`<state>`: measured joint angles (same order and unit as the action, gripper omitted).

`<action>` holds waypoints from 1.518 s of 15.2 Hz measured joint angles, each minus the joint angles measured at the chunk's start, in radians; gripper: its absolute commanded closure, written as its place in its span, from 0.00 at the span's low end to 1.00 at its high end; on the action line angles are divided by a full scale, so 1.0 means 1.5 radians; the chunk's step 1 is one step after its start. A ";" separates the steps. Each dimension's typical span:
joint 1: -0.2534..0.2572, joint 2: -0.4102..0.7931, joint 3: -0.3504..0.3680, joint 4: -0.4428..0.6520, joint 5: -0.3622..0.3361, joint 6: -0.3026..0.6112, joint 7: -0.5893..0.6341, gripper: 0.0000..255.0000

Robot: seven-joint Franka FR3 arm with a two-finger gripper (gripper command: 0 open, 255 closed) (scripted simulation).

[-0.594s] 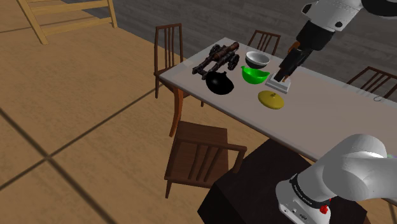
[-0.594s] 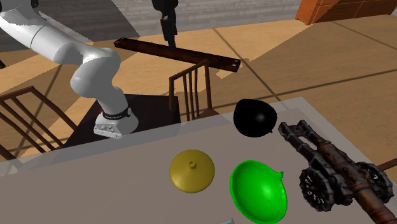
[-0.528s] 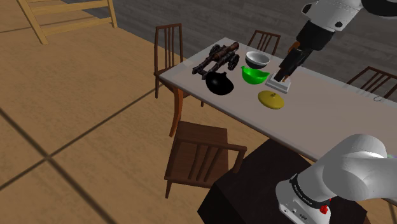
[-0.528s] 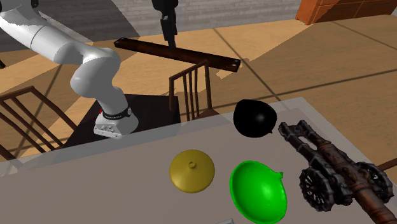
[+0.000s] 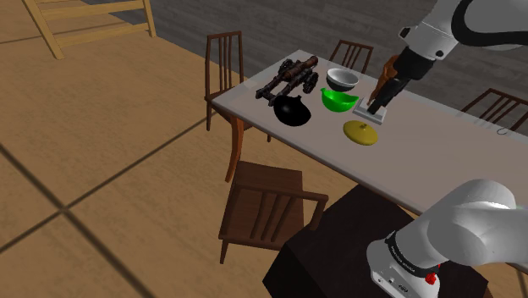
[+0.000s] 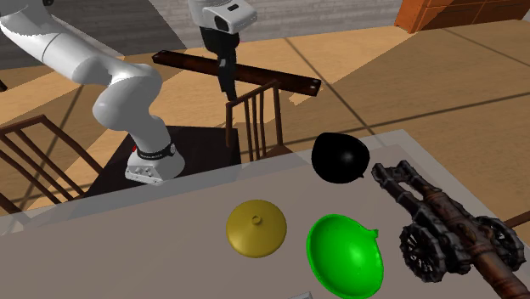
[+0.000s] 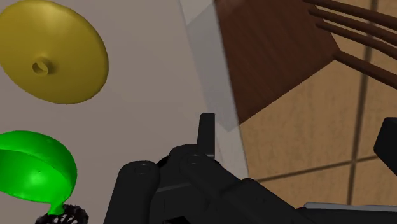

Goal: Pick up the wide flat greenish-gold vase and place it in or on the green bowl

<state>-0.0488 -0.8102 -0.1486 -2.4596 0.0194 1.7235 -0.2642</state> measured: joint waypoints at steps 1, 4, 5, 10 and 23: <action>-0.005 0.005 -0.015 -0.006 -0.008 0.010 -0.017 0.00; -0.013 0.042 -0.057 -0.018 -0.027 0.059 -0.062 0.00; -0.019 0.048 -0.073 -0.024 -0.036 0.072 -0.080 0.00; -0.030 0.122 -0.153 -0.017 -0.060 0.140 -0.166 0.00; 0.003 0.399 -0.356 0.078 0.022 0.300 -0.425 0.00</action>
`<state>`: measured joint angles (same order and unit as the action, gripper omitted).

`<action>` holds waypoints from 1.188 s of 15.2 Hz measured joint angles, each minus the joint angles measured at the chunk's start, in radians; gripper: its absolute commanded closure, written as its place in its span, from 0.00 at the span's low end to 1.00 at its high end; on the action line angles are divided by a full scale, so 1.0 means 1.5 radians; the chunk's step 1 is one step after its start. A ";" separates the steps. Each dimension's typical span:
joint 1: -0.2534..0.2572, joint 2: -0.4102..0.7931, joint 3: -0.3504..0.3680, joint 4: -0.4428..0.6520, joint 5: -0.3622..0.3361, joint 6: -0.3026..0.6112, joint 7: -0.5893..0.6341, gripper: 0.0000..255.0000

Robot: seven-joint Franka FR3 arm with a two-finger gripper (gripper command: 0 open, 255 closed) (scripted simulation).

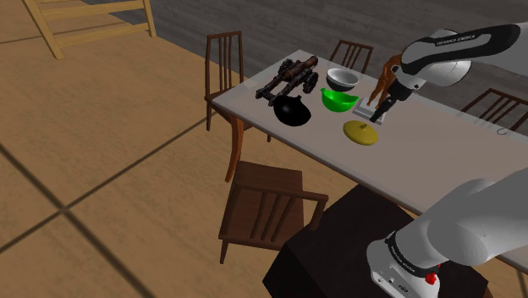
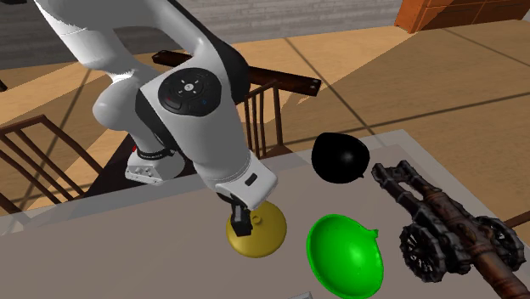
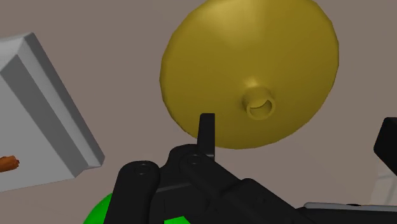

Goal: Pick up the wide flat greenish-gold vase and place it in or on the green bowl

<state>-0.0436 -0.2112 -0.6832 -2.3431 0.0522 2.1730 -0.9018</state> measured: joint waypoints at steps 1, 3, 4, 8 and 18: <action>0.002 0.012 -0.006 0.003 0.008 0.006 -0.011 0.00; 0.006 0.028 -0.010 0.000 0.021 0.022 -0.021 0.00; 0.008 0.036 -0.011 -0.002 0.028 0.030 -0.027 0.00; 0.015 0.064 -0.017 -0.018 0.053 0.066 -0.046 0.00; 0.016 0.068 -0.018 -0.021 0.057 0.072 -0.050 1.00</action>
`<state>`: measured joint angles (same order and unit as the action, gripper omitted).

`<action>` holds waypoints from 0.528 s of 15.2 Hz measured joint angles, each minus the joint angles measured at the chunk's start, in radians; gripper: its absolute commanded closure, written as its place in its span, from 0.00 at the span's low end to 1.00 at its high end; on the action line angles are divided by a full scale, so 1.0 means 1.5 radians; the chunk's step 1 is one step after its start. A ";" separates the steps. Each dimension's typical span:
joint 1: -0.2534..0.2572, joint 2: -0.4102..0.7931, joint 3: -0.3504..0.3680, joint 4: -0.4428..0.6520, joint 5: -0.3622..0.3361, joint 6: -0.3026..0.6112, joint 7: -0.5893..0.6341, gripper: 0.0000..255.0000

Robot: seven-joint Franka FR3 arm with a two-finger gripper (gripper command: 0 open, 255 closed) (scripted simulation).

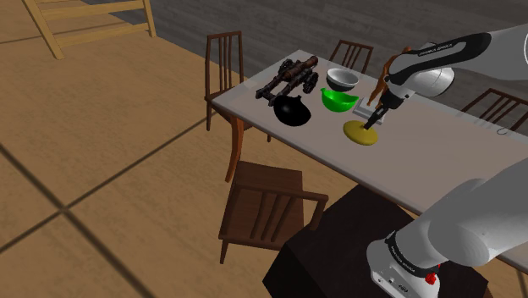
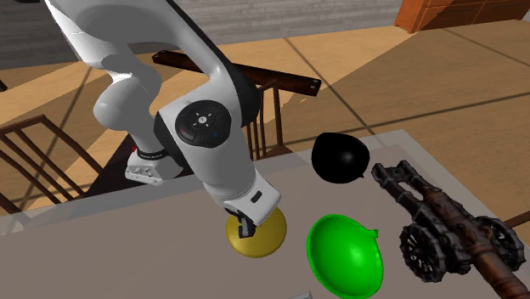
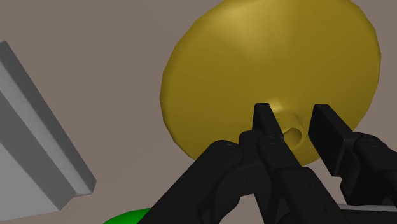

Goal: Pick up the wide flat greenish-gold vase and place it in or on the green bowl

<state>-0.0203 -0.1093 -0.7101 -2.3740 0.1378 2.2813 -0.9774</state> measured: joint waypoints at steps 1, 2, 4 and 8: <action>0.000 0.000 0.000 0.000 0.000 0.000 0.000 1.00; 0.000 0.000 0.000 0.000 0.000 0.000 0.000 1.00; 0.000 0.000 0.000 0.000 0.000 0.000 0.000 1.00; -0.001 -0.004 0.001 0.002 -0.004 -0.004 0.003 1.00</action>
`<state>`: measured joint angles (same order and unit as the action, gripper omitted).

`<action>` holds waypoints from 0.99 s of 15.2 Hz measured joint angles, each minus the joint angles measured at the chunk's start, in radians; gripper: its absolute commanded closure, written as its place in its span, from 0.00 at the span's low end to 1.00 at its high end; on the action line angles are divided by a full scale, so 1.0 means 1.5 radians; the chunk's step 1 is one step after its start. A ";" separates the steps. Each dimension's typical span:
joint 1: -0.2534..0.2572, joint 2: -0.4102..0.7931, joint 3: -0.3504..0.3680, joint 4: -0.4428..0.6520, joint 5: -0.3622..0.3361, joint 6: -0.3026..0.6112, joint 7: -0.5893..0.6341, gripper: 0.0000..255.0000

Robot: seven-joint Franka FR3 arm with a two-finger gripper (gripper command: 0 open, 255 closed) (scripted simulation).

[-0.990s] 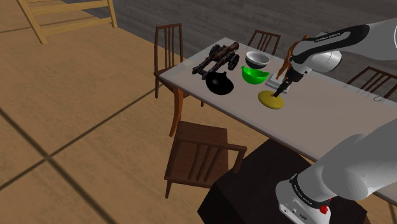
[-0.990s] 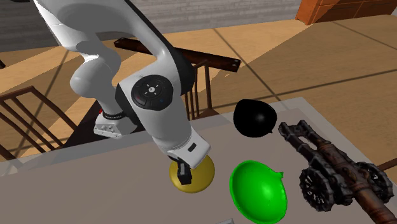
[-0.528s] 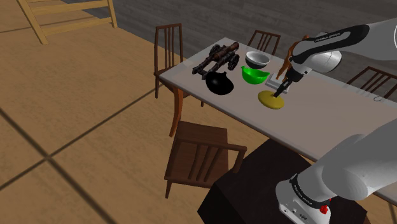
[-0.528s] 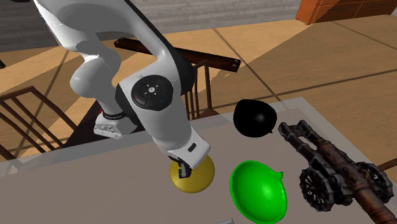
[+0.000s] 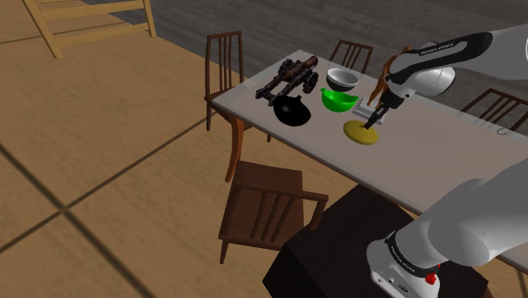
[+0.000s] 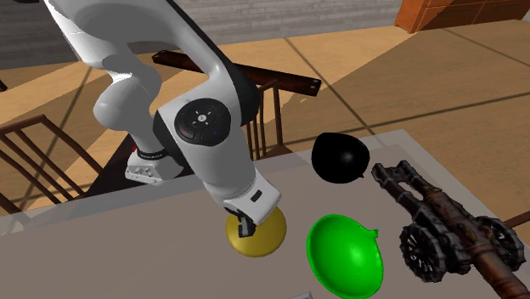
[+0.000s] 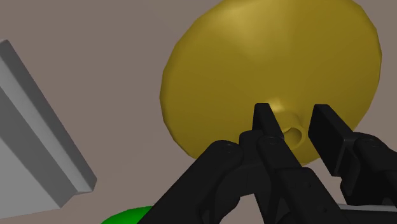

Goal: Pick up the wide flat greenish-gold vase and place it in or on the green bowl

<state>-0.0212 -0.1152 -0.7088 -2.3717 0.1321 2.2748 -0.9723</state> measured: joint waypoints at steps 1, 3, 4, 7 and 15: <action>0.000 -0.003 0.001 0.003 -0.003 -0.005 0.004 1.00; -0.003 -0.018 0.004 0.009 -0.016 -0.022 0.015 1.00; -0.005 -0.024 0.005 0.013 -0.022 -0.030 0.018 1.00; -0.007 -0.041 0.011 0.025 -0.036 -0.054 0.033 1.00; -0.014 -0.080 0.026 0.068 -0.065 -0.127 0.064 1.00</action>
<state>-0.0422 -0.2347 -0.6705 -2.2698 0.0351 2.0842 -0.8763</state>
